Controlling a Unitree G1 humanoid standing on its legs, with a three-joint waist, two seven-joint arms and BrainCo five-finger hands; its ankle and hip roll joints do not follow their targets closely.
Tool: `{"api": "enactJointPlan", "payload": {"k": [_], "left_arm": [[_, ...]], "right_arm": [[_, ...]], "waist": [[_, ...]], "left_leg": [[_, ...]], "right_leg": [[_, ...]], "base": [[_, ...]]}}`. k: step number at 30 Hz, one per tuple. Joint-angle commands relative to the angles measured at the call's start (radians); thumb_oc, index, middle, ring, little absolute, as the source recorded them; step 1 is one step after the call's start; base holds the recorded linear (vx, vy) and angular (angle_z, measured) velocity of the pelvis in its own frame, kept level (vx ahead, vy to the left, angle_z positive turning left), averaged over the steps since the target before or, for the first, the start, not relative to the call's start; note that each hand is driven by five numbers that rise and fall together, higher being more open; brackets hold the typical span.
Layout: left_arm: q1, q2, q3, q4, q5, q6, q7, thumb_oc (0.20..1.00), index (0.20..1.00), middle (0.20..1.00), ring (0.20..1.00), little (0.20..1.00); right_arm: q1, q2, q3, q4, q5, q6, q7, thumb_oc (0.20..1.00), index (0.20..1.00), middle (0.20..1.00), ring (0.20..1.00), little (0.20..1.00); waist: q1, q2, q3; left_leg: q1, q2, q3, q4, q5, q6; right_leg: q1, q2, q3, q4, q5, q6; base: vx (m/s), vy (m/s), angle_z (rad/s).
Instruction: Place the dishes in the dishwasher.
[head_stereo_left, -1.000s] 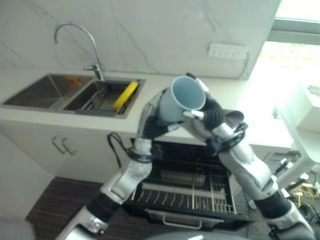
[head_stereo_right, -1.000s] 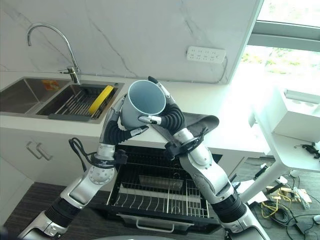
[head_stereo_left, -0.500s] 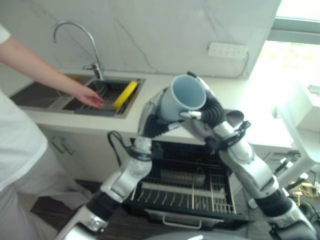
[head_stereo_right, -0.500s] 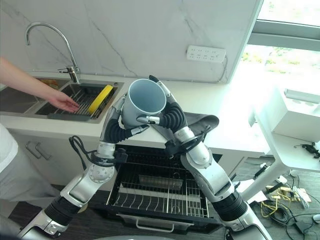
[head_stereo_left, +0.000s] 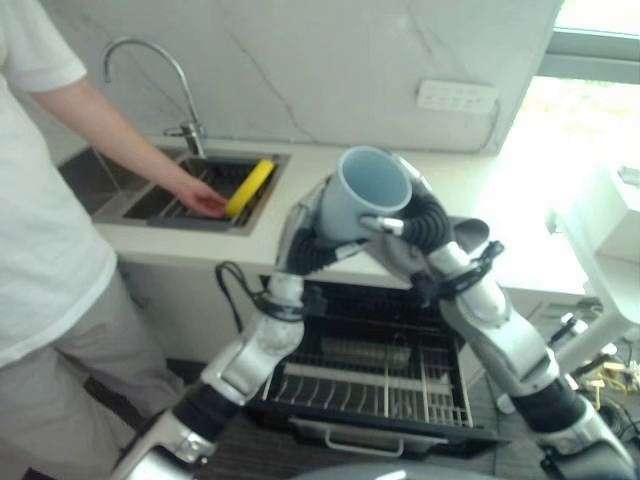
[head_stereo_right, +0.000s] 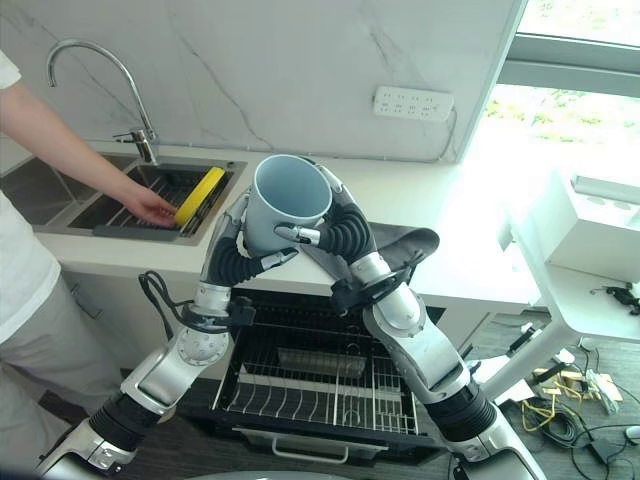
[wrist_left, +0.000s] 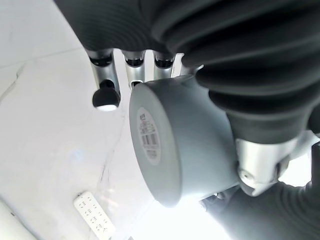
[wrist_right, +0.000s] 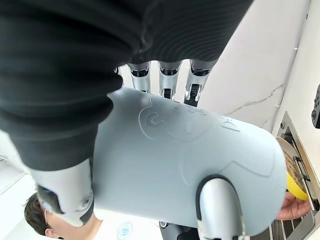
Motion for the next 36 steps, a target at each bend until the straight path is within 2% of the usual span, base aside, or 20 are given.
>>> {"api": "enactJointPlan", "payload": {"k": [1, 5, 8, 10, 11, 12, 14, 16, 26, 36], "left_arm": [[-0.146, 0.015, -0.101, -0.008, 0.055, -0.07, -0.027, 0.2, 0.2, 0.2, 0.2, 0.2], [-0.143, 0.011, -0.106, 0.002, 0.044, -0.08, -0.028, 0.2, 0.2, 0.2, 0.2, 0.2], [-0.134, 0.009, -0.108, 0.007, 0.019, -0.088, -0.035, 0.2, 0.2, 0.2, 0.2, 0.2], [-0.128, 0.006, -0.11, 0.019, 0.007, -0.094, -0.04, 0.523, 0.523, 0.523, 0.523, 0.523], [-0.126, 0.005, -0.111, 0.021, 0.005, -0.094, -0.039, 0.793, 0.793, 0.793, 0.793, 0.793], [-0.121, 0.002, -0.111, 0.024, 0.001, -0.095, -0.04, 1.0, 1.0, 1.0, 1.0, 1.0], [-0.113, 0.0, -0.108, 0.024, -0.012, -0.097, -0.039, 1.0, 1.0, 1.0, 1.0, 1.0], [-0.105, 0.0, -0.104, 0.021, -0.028, -0.1, -0.037, 1.0, 1.0, 1.0, 1.0, 1.0], [-0.043, 0.013, -0.06, 0.031, -0.061, -0.121, -0.015, 1.0, 1.0, 1.0, 1.0, 1.0], [0.053, 0.05, 0.071, -0.044, -0.163, -0.126, -0.055, 1.0, 1.0, 1.0, 1.0, 1.0]], "right_arm": [[-0.192, 0.041, 0.029, -0.023, -0.042, -0.074, 0.006, 0.2, 0.2, 0.2, 0.2, 0.2], [-0.197, 0.036, 0.029, -0.024, -0.052, -0.082, -0.005, 0.2, 0.2, 0.2, 0.2, 0.2], [-0.194, 0.033, 0.022, -0.023, -0.06, -0.091, -0.011, 0.2, 0.2, 0.2, 0.2, 0.2], [-0.189, 0.035, 0.02, -0.021, -0.066, -0.098, -0.016, 0.2, 0.2, 0.2, 0.2, 0.2], [-0.187, 0.035, 0.02, -0.022, -0.067, -0.098, -0.018, 0.2, 0.2, 0.2, 0.2, 0.2], [-0.184, 0.035, 0.017, -0.022, -0.067, -0.099, -0.018, 0.2, 0.2, 0.2, 0.2, 0.2], [-0.178, 0.032, 0.014, -0.024, -0.064, -0.099, -0.022, 0.2, 0.2, 0.2, 0.2, 0.2], [-0.167, 0.029, 0.008, -0.025, -0.064, -0.102, -0.029, 0.2, 0.2, 0.2, 0.2, 0.2], [-0.085, 0.001, -0.04, -0.038, -0.063, -0.165, -0.062, 0.2, 0.2, 0.2, 0.2, 0.2], [0.03, -0.036, -0.118, -0.071, -0.054, -0.209, -0.063, 0.2, 0.2, 0.2, 0.2, 0.2]], "waist": [[0.008, -0.009, 0.024], [0.007, -0.009, 0.021], [0.008, -0.01, 0.022], [0.007, -0.01, 0.022], [0.006, -0.009, 0.022], [0.005, -0.009, 0.023], [0.005, -0.007, 0.022], [0.005, -0.007, 0.027], [0.001, -0.004, 0.032], [0.004, 0.012, 0.041]], "left_leg": [[0.042, 0.009, -0.033, 0.001, -0.054, 0.01], [0.048, 0.011, -0.031, 0.001, -0.065, 0.008], [0.042, 0.009, -0.031, 0.001, -0.054, 0.01], [0.041, 0.01, -0.029, 0.001, -0.054, 0.01], [0.042, 0.01, -0.029, 0.001, -0.054, 0.01], [0.043, 0.011, -0.029, 0.001, -0.054, 0.01], [0.049, 0.013, -0.03, 0.001, -0.065, 0.008], [0.045, 0.014, -0.027, 0.001, -0.053, 0.009], [0.044, 0.024, -0.027, 0.001, -0.057, 0.002], [0.037, 0.044, -0.036, 0.001, -0.038, -0.011]], "right_leg": [[0.017, 0.007, -0.016, 0.001, 0.011, 0.006], [0.022, 0.009, -0.014, 0.001, 0.002, 0.009], [0.016, 0.009, -0.014, 0.001, 0.011, 0.006], [0.015, 0.011, -0.013, 0.001, 0.011, 0.005], [0.014, 0.012, -0.012, 0.001, 0.011, 0.005], [0.015, 0.012, -0.012, 0.001, 0.011, 0.004], [0.021, 0.014, -0.011, 0.001, 0.001, 0.006], [0.017, 0.013, -0.014, 0.001, 0.01, 0.002], [0.018, 0.019, -0.015, 0.001, 0.0, 0.004], [0.02, 0.035, -0.019, 0.001, -0.007, -0.008]], "base": [[0.0, 0.0, 0.0], [0.01, -0.002, 0.0], [-0.02, -0.019, 0.0], [-0.01, -0.034, 0.0], [0.0, 0.0, 0.0], [0.0, 0.0, 0.0], [0.04, -0.026, 0.0], [-0.04, -0.041, 0.0], [0.0, -0.06, 0.0], [-0.01, -0.084, 0.05]]}}
